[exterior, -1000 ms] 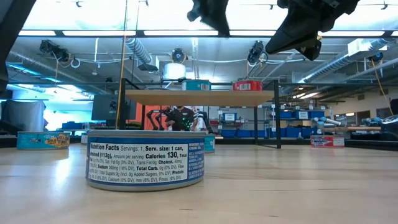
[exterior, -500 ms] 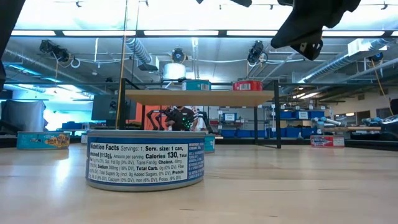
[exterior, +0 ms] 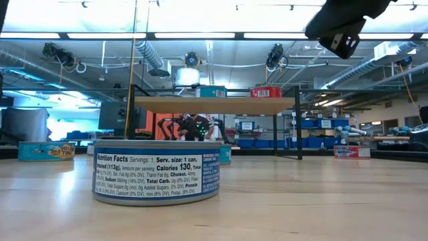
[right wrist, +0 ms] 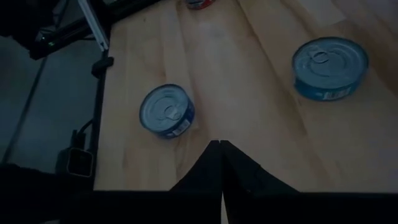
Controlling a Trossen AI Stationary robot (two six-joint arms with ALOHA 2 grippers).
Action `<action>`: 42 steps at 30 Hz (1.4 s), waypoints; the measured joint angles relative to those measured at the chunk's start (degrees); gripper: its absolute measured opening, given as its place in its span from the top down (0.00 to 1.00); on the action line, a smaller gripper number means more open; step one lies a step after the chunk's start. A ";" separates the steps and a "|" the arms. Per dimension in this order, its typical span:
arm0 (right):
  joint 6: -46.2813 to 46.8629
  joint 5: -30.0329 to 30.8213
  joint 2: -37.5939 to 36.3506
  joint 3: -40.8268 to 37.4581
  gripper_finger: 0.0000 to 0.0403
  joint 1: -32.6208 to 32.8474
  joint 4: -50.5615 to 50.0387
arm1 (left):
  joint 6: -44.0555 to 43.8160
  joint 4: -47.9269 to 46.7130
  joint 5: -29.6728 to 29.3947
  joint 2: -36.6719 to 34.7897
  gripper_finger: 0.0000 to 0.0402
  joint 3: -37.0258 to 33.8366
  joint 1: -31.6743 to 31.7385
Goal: Stack canned seafood by type on shelf
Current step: Put the blue tuna can on the shelf
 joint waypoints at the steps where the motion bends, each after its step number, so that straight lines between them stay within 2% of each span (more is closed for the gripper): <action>1: 0.35 0.36 0.00 0.00 0.98 0.23 0.28 | -0.79 0.33 0.08 -1.14 1.00 -1.98 -0.47; 11: 4.48 0.95 0.00 -0.02 0.98 0.53 0.75 | -9.29 11.84 3.71 -13.70 1.00 -22.66 -7.50; 18: 10.10 3.19 0.01 -0.02 0.98 0.49 1.46 | -13.35 12.76 10.01 -18.21 1.00 -30.30 -12.56; 24: 13.99 6.84 0.36 -0.02 0.98 1.41 2.33 | -15.57 14.39 15.93 -19.68 1.00 -37.38 -14.23; 27: 14.85 7.54 1.27 -0.02 0.98 1.58 2.48 | -16.72 20.31 19.28 -19.53 1.00 -43.16 -14.45; 30: 16.41 7.53 2.24 -0.04 0.98 1.53 2.49 | -20.14 34.66 23.11 -19.53 1.00 -50.13 -14.40; 32: 17.48 7.51 2.68 -0.04 0.98 1.56 1.79 | -24.00 41.11 23.88 -19.47 1.00 -54.40 -14.36; 34: 18.01 7.42 3.19 -0.04 0.98 1.54 2.35 | -28.58 43.70 23.85 -19.25 1.00 -57.33 -14.31; 39: 16.11 7.21 3.64 0.02 0.98 1.62 1.62 | -38.61 40.23 22.27 -18.19 0.99 -59.32 -14.03; 42: 13.94 5.43 4.03 0.00 0.98 1.11 1.90 | -44.25 40.83 19.33 -16.85 0.96 -59.12 -13.63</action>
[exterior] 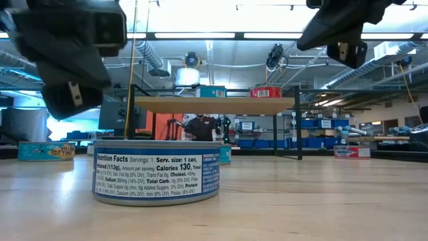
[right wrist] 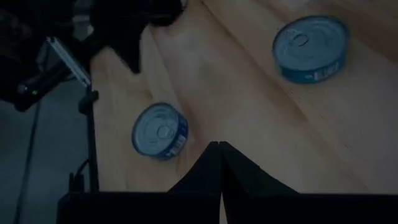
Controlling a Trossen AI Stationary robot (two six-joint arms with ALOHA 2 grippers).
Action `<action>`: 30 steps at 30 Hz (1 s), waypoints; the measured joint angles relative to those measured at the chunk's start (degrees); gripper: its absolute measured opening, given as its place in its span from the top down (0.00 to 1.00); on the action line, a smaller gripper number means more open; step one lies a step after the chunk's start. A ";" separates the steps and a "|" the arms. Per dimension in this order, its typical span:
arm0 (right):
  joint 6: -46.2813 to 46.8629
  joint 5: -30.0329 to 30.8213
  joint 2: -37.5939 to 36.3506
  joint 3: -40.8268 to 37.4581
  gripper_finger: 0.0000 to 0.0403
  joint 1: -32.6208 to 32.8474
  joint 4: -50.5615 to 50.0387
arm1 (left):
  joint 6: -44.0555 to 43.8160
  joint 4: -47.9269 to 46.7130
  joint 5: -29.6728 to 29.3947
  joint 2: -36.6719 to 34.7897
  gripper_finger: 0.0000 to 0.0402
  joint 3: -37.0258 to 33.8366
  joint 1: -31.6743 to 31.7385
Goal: Stack canned seafood by type on shelf
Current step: Put the blue tuna can on the shelf
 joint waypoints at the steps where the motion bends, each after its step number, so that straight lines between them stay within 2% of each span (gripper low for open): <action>1: -0.80 -0.62 0.02 0.00 0.98 -0.13 -0.25 | -1.24 0.06 -1.12 0.71 0.94 0.54 0.21; 5: -4.29 -1.50 0.02 0.00 0.98 -0.51 -0.23 | -3.77 0.07 -1.87 4.22 0.89 2.93 1.66; 10: -8.81 -1.59 0.00 0.01 0.98 -0.82 0.01 | -4.21 -0.44 0.24 10.38 0.81 8.08 2.67; 15: -12.02 -2.48 0.00 -0.02 0.98 -1.00 0.22 | -3.27 -9.98 0.10 15.54 0.77 14.49 2.75; 19: -13.54 -2.62 0.00 -0.01 0.98 -1.00 0.29 | -3.09 -21.09 -1.09 18.74 0.76 20.21 2.75; 23: -14.59 -2.63 -0.01 -0.01 0.98 -1.00 0.57 | -3.00 -25.76 -2.30 20.94 0.76 24.07 2.73; 30: -16.07 -2.65 -0.02 -0.02 0.98 -1.00 1.36 | -2.92 -24.73 -0.94 22.82 0.80 25.69 2.75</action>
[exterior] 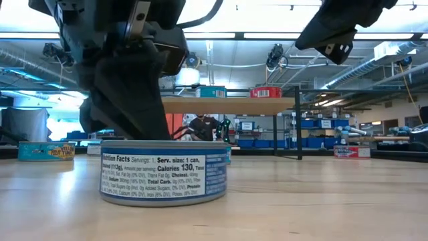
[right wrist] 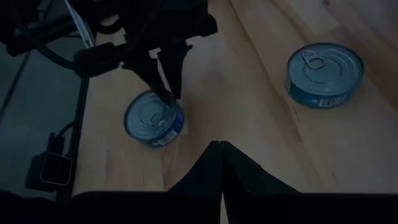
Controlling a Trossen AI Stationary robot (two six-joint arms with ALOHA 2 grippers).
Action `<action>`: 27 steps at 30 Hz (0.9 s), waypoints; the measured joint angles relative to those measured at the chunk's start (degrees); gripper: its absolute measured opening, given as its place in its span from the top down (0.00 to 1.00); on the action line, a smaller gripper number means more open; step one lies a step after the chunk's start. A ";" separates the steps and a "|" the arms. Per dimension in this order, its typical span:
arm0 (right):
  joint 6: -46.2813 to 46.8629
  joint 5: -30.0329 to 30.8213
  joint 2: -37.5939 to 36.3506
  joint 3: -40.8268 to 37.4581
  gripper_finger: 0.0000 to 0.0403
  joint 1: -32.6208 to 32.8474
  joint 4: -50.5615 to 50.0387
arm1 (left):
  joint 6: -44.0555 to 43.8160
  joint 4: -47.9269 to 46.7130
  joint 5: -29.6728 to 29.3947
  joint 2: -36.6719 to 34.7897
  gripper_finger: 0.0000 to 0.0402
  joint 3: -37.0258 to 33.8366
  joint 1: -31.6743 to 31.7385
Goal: Stack canned seafood by type on shelf
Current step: Put the blue tuna can on the shelf
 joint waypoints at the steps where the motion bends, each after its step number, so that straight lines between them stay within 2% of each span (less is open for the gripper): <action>1: -0.06 0.02 0.00 0.02 0.98 0.00 0.24 | 0.09 -0.17 0.14 -0.04 0.82 -0.04 0.02; 6: -0.60 0.02 0.00 0.02 0.98 0.00 0.54 | 1.26 0.89 1.80 -0.14 0.98 -0.08 0.02; 17: -1.00 0.60 0.00 0.02 0.98 0.00 0.98 | 1.46 -0.76 3.37 0.13 1.00 2.87 0.21; 27: -0.96 0.72 0.00 0.02 0.98 0.00 0.98 | 2.34 -10.11 3.80 0.13 1.00 10.08 2.46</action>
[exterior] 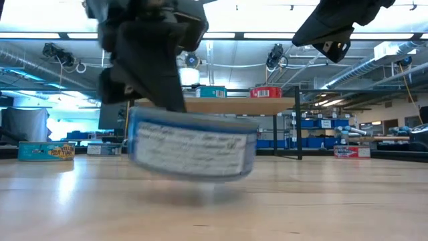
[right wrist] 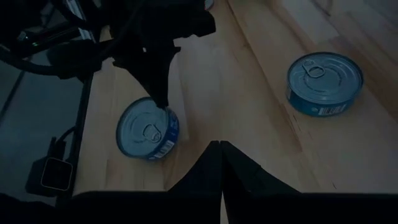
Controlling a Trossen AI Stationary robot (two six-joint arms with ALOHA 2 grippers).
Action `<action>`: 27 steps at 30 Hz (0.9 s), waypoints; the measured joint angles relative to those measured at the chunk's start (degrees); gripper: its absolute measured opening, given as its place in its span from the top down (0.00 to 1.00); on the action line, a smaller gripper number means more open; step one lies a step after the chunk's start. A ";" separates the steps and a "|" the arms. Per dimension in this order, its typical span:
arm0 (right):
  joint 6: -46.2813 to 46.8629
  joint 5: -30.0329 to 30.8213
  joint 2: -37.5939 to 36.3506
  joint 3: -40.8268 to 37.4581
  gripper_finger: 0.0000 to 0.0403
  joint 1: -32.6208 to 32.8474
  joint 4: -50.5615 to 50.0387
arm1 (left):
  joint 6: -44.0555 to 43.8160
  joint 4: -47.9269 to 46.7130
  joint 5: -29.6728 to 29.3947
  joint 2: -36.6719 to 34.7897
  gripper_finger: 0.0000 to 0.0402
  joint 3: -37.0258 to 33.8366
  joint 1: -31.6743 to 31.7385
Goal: Stack canned seafood by type on shelf
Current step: Put the blue tuna can on the shelf
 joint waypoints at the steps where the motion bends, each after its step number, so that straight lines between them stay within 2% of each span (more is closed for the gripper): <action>1: 0.00 0.00 0.00 0.00 0.98 0.00 0.00 | -0.11 -0.24 0.82 0.00 1.00 0.36 0.53; 9: 0.04 -0.01 0.00 0.00 0.98 0.00 0.59 | 2.10 0.61 5.24 -0.02 1.00 2.83 4.21; 18: 1.16 -0.02 0.00 0.00 0.98 0.46 0.82 | 5.14 0.36 5.86 -0.51 1.00 6.16 6.84; 23: 1.36 -0.04 0.00 0.00 0.98 0.55 0.85 | 5.67 -1.01 4.41 -4.05 1.00 6.52 7.50; 27: 1.38 -0.04 0.00 -0.01 0.98 0.57 0.74 | 6.67 -1.40 0.99 -7.14 1.00 6.52 7.86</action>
